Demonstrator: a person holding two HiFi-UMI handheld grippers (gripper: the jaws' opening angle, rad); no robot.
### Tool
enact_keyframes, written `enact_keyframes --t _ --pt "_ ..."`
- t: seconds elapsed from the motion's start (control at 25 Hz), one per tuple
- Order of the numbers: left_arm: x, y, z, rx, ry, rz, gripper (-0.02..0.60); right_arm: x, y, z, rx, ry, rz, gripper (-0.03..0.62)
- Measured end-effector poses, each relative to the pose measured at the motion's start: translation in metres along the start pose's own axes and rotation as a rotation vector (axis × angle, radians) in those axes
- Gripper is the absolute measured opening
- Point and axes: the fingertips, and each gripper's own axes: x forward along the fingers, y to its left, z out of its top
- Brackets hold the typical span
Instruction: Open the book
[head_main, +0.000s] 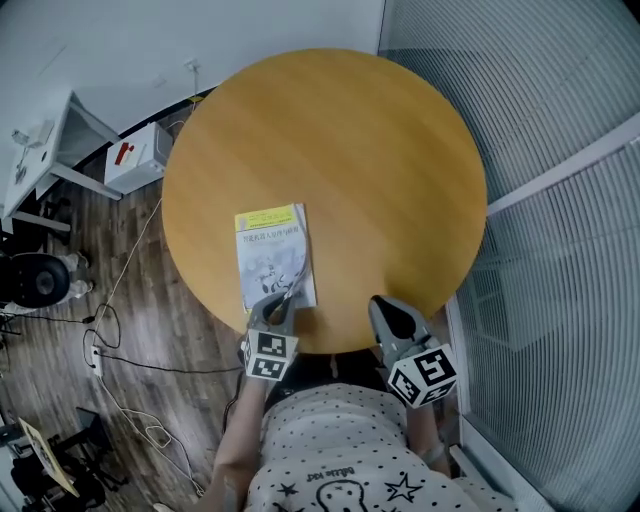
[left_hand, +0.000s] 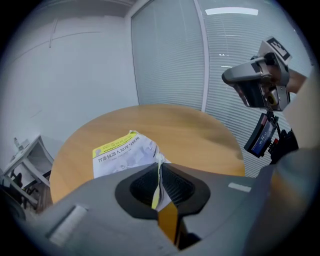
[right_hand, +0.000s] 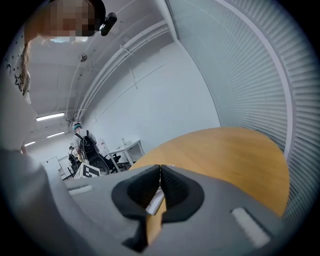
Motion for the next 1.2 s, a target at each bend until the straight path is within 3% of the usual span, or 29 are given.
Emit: enact_keyframes --t 0.56,0.88,1.2 --pt "-0.029 0.023 -0.004 -0.155 -0.071 0.190 0.029 -0.013 0.006 -0.001 -0.046 0.010 0.078 0.005" --pt "-0.057 0.057 -0.014 -0.256 -0.120 0.301 0.025 -0.006 0.020 0.011 -0.084 0.001 0.096 0.005" --pt "-0.080 0.105 -0.039 -0.434 -0.161 0.370 0.025 0.015 0.042 0.015 -0.087 0.003 0.094 0.005"
